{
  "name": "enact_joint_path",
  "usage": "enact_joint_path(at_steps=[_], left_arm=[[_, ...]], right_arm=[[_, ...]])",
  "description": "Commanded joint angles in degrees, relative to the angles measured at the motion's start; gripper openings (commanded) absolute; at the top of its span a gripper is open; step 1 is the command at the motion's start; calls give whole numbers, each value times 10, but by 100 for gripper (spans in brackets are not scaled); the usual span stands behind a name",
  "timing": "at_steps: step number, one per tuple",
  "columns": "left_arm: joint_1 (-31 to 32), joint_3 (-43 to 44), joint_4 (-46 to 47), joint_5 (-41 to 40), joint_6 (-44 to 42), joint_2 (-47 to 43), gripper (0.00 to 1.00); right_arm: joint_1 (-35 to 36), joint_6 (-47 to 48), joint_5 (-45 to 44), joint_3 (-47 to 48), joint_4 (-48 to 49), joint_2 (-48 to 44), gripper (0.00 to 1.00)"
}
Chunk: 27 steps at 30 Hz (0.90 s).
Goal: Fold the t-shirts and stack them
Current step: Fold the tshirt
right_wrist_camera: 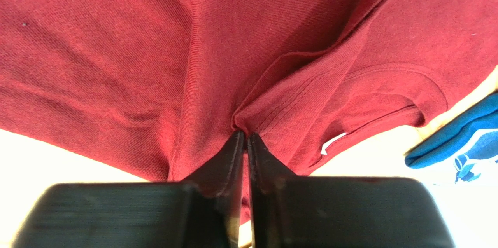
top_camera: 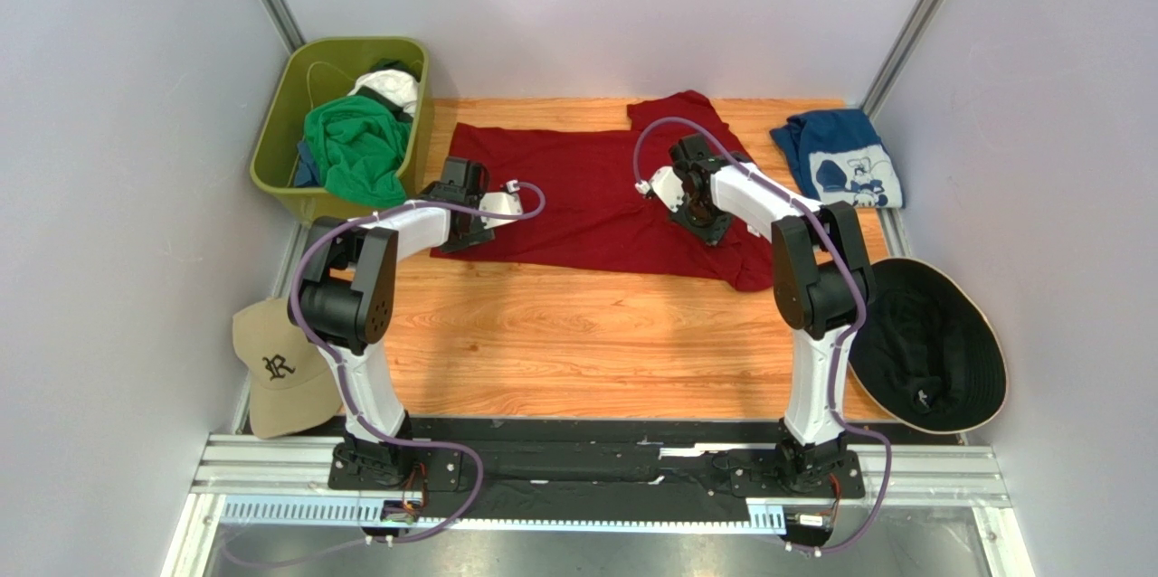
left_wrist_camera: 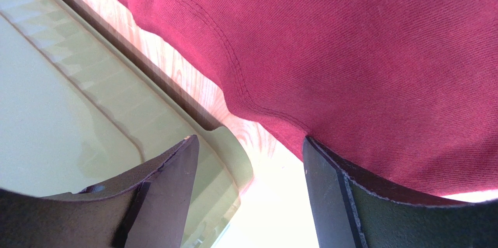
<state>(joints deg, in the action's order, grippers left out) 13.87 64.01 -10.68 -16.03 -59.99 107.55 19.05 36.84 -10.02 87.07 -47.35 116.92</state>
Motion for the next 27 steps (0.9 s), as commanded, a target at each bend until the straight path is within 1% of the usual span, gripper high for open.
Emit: enact_joint_path(at_steps=[1, 6, 11, 18, 21, 27], left_arm=[[2, -15, -22, 10, -1, 12, 75], [2, -15, -23, 8, -3, 10, 75], [2, -17, -22, 10, -1, 8, 75], [2, -20, -23, 18, 7, 1, 75], [3, -23, -22, 16, 7, 2, 75], [2, -26, -19, 14, 2, 2, 75]], right_arm=[[1, 0, -12, 21, 9, -5, 7], [1, 3, -18, 22, 9, -6, 0], [0, 1, -31, 34, 8, -14, 0], [-6, -2, -98, 78, 32, -10, 0], [-10, 8, -136, 95, 51, 1, 0], [-21, 32, -182, 127, 70, 24, 0]])
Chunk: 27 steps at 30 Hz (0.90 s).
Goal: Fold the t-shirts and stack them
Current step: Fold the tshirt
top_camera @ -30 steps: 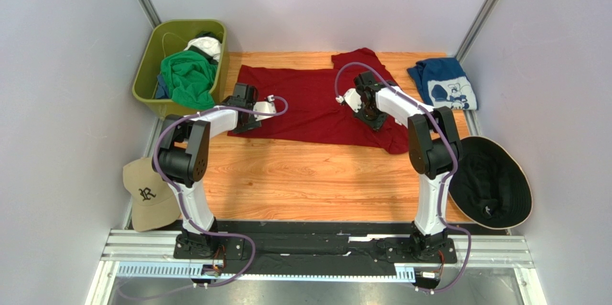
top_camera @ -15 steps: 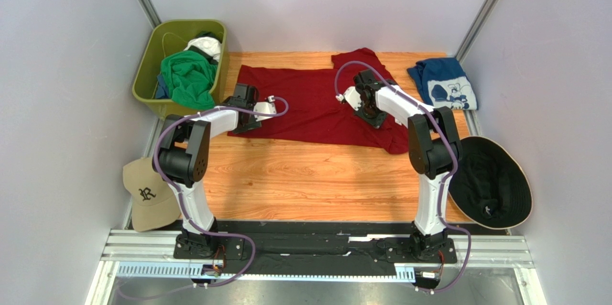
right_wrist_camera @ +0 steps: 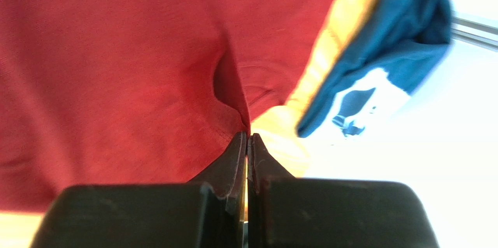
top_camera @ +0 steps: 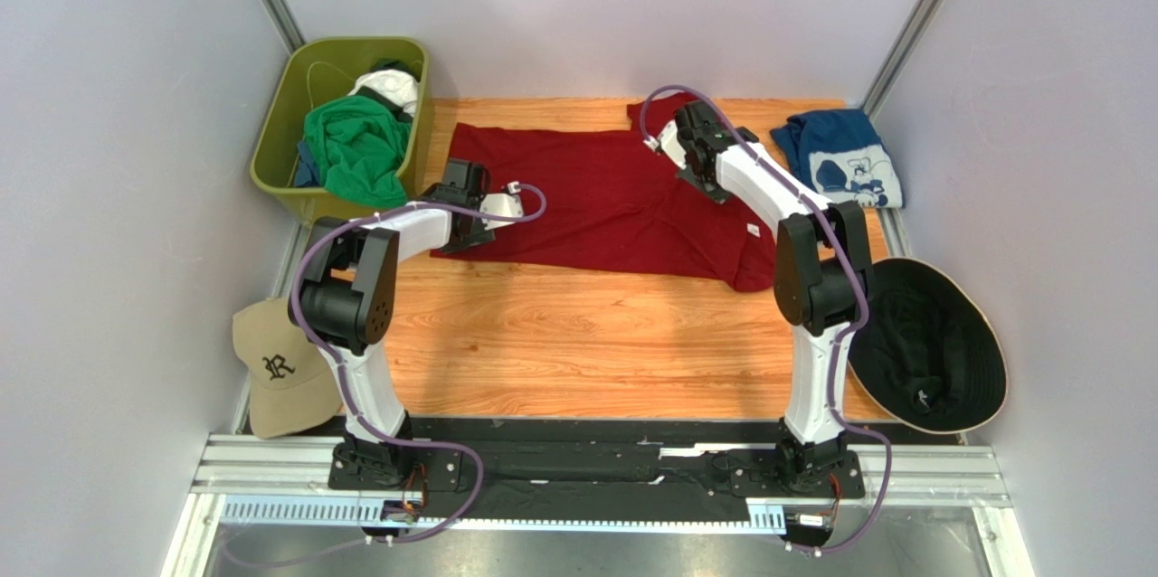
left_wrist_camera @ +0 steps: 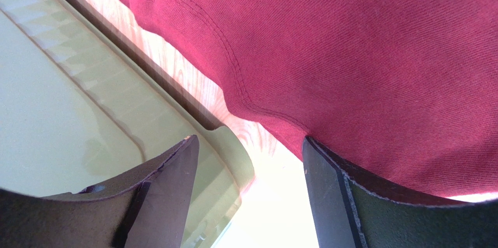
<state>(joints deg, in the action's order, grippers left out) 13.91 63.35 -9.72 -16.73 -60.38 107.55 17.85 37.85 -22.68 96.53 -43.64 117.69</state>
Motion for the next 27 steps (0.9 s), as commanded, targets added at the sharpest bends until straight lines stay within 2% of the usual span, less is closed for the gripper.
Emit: enact_joint_path(at_steps=[1, 27], left_arm=[[2, -19, -29, 21, 5, 2, 75], [3, -11, -22, 18, 7, 21, 75]], right_arm=[[-11, 26, -60, 34, 36, 21, 0], [-23, 73, -107, 146, 63, 80, 0]])
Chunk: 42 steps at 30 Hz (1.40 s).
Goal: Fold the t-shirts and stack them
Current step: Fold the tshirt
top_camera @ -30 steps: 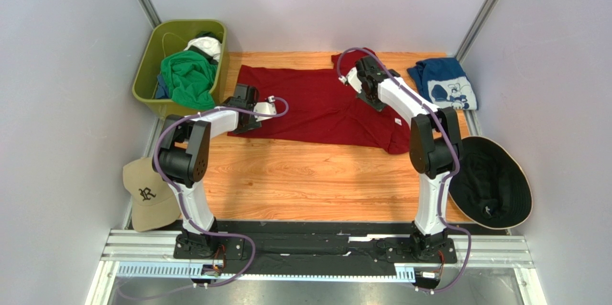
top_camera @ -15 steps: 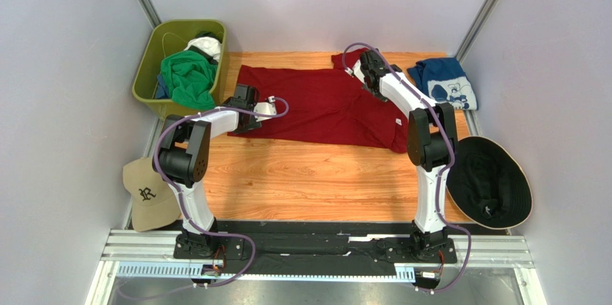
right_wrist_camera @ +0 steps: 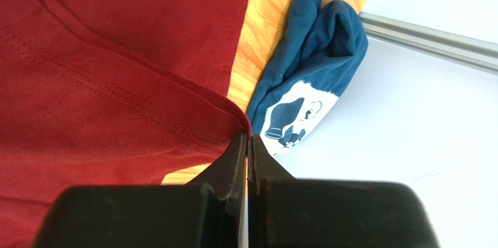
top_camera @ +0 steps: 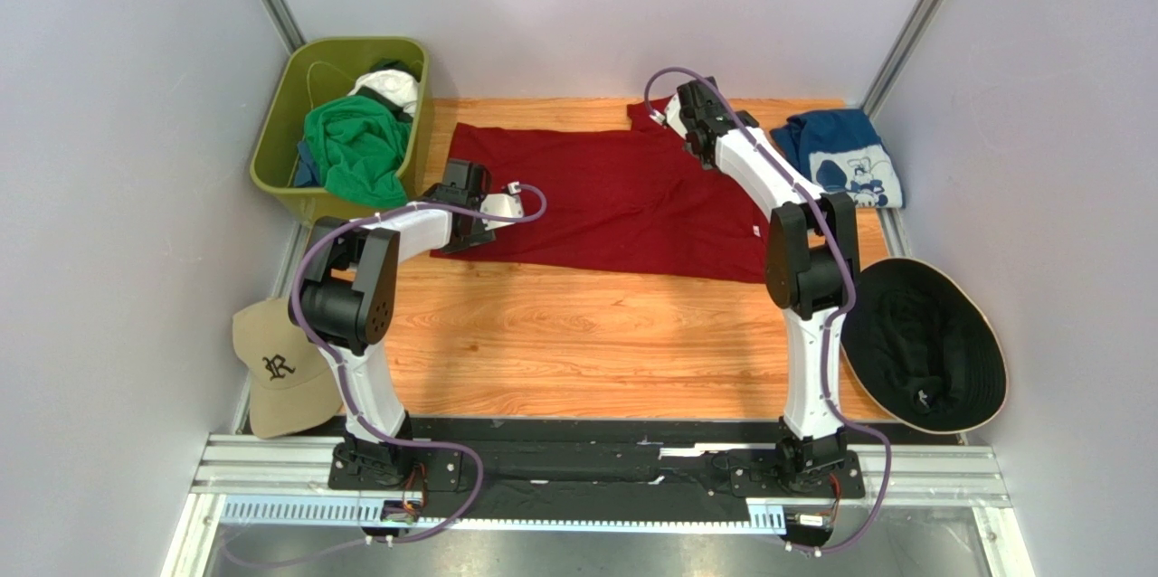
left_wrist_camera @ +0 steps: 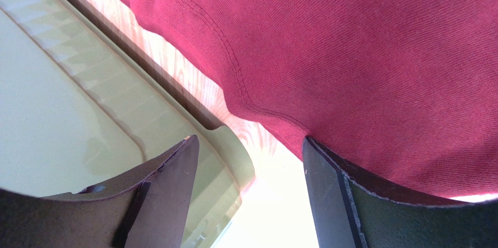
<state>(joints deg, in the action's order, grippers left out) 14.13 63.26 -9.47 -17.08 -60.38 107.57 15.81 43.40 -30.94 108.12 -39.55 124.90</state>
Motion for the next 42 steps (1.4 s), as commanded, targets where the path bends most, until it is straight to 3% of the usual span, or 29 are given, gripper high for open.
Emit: enact_joint_path(at_steps=[1, 10, 13, 14, 15, 20, 26, 42], left_arm=[[1, -10, -25, 21, 7, 21, 75], [1, -10, -24, 20, 4, 21, 75], [1, -10, -24, 17, 2, 20, 75], [1, -10, -24, 17, 2, 19, 75], [1, -11, -23, 17, 1, 19, 75], [1, -12, -22, 16, 2, 20, 75], [1, -13, -20, 16, 3, 25, 75], [1, -23, -13, 21, 15, 11, 75]], right_arm=[[-3, 21, -27, 32, 23, 10, 0], [-5, 30, -52, 4, 47, 17, 1], [-5, 34, -66, -17, 61, 18, 10], [-5, 34, -68, -22, 66, 18, 22], [-6, 33, -69, -26, 69, 16, 27], [-6, 20, -59, -35, 71, 3, 39], [-3, -23, 19, 5, 9, 3, 40], [-1, -116, 218, 72, -19, 44, 37]])
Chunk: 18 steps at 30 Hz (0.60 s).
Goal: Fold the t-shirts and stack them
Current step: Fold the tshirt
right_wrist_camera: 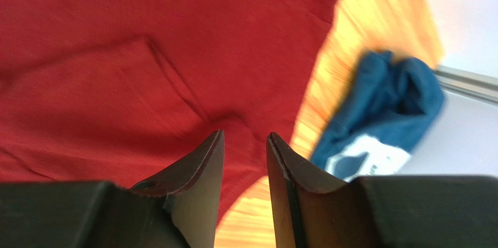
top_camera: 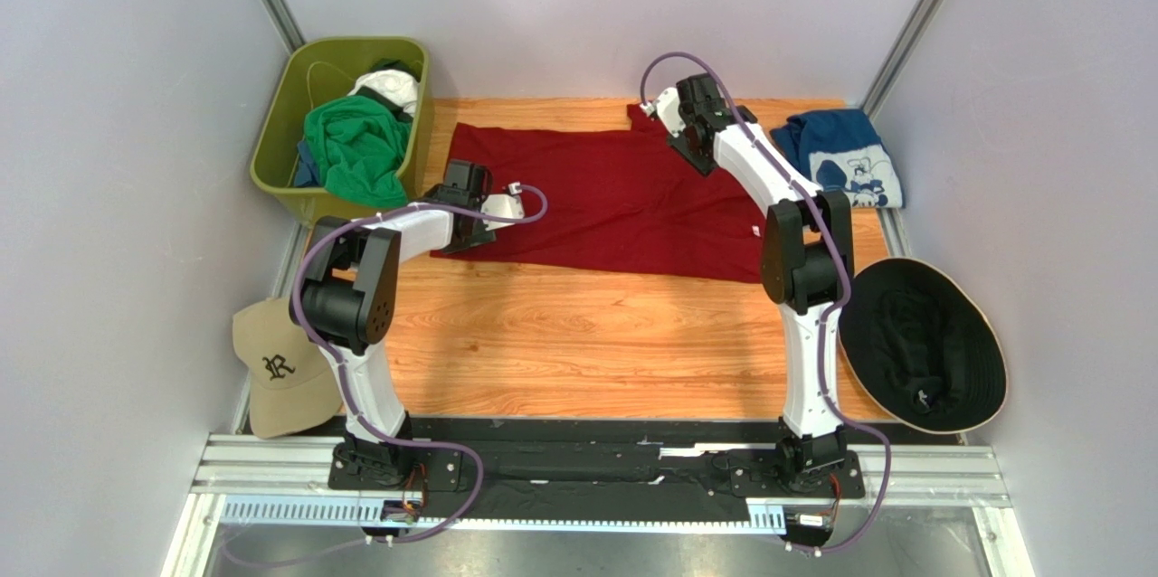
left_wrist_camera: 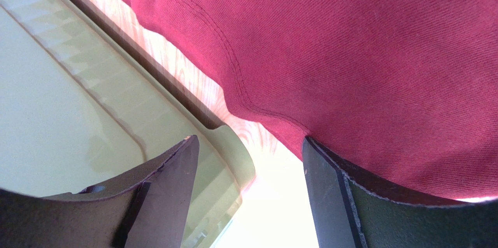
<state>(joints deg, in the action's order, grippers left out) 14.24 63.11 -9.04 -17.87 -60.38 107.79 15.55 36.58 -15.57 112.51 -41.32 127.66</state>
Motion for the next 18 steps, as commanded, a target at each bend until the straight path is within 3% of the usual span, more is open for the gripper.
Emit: enact_joint_path(at_steps=[1, 4, 10, 18], left_arm=[[0, -22, -18, 33, 18, 7, 75], [0, -19, -15, 50, 40, -5, 75], [0, 16, -41, 74, 68, -13, 77], [0, 46, -61, 81, 72, 3, 77]], right_arm=[[2, -66, 68, 30, -1, 20, 37], [2, -98, 63, 20, 16, 12, 37], [3, -125, 60, -100, 85, -58, 39], [4, -130, 73, -204, 92, -150, 40]])
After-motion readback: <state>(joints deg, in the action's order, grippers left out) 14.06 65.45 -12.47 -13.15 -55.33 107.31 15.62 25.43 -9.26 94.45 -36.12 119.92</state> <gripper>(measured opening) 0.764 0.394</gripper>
